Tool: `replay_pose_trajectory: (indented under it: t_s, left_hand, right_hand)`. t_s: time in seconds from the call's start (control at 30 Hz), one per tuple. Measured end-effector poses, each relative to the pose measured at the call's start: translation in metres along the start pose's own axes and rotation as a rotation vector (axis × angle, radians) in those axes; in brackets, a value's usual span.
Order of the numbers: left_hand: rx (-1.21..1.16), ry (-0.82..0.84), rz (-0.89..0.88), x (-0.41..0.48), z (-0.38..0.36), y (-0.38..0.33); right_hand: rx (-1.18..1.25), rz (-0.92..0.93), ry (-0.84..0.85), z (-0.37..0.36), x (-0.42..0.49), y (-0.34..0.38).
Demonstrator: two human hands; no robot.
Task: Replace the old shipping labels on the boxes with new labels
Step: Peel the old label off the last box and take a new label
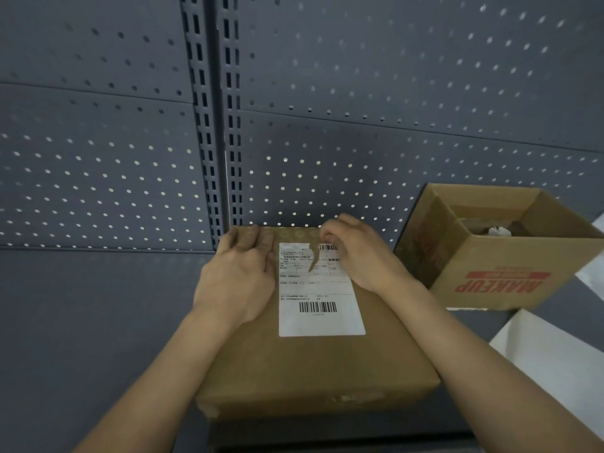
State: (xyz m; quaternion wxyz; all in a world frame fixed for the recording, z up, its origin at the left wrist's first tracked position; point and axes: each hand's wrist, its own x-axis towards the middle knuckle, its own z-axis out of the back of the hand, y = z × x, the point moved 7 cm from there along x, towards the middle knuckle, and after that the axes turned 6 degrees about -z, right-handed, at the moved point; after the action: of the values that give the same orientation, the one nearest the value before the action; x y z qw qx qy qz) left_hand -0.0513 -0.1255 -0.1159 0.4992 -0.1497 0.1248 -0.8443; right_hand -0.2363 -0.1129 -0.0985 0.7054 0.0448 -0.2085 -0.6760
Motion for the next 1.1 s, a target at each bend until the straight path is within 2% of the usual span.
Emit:
replay_pose_trajectory:
  t_s: [0.6, 0.77, 1.1]
  left_hand:
    - [0.001, -0.016, 0.0, 0.0, 0.0, 0.001]
    - [-0.001, -0.029, -0.002, 0.001, 0.0, 0.001]
    - [-0.016, -0.032, -0.004, 0.001, 0.001, 0.001]
  right_hand:
    - [-0.174, 0.038, 0.112, -0.009, 0.004, 0.009]
    - [-0.078, 0.023, 0.037, -0.005, 0.0, 0.005]
    - [0.072, -0.004, -0.002, 0.004, 0.001, 0.005]
